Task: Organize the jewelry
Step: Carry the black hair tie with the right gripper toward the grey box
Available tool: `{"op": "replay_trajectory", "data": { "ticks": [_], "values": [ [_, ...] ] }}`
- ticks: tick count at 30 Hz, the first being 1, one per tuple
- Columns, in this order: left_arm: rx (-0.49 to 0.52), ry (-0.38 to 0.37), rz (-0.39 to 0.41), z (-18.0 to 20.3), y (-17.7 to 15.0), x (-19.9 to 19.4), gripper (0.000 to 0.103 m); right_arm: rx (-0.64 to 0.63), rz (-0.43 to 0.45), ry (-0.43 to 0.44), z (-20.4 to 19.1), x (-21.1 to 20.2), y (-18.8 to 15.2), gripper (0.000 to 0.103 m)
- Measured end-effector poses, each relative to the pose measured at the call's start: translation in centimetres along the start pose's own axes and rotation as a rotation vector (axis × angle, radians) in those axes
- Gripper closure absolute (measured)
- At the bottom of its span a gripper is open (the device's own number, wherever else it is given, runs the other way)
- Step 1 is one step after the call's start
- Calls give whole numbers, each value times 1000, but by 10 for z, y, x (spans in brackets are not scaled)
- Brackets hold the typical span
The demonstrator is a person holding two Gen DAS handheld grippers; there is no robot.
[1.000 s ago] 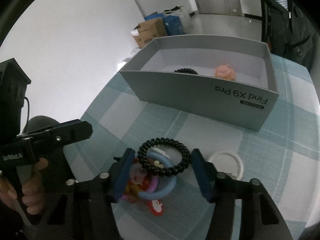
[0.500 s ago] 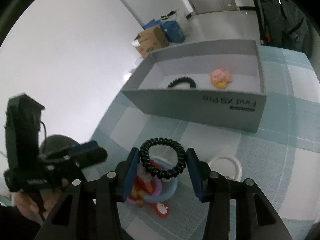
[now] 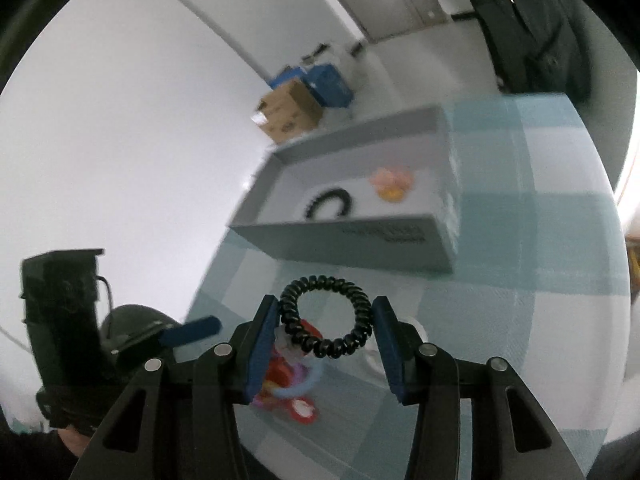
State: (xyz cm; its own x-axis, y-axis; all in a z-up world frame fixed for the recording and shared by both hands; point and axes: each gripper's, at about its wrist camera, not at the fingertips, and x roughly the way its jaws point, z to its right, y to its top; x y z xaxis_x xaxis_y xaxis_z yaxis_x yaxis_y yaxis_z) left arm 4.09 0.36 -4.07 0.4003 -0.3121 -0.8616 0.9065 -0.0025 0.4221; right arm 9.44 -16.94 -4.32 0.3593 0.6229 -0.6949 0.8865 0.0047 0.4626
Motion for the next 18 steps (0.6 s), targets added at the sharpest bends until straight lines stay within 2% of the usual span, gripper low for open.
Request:
{"op": "replay_trajectory", "data": {
  "ticks": [4, 7, 13, 17, 18],
  "values": [
    [20, 24, -29, 2, 5, 5, 24, 84, -45, -43, 17, 10, -1, 56],
    [56, 48, -41, 7, 5, 9, 24, 114, -39, -71, 25, 8, 1, 55],
    [106, 63, -50, 17, 9, 9, 24, 209, -21, -19, 41, 2, 3, 54],
    [133, 68, -42, 23, 16, 7, 24, 253, -16, -15, 52, 1, 4, 53],
    [140, 67, -40, 24, 19, 9, 24, 249, -10, -25, 52, -1, 4, 49]
  ]
}}
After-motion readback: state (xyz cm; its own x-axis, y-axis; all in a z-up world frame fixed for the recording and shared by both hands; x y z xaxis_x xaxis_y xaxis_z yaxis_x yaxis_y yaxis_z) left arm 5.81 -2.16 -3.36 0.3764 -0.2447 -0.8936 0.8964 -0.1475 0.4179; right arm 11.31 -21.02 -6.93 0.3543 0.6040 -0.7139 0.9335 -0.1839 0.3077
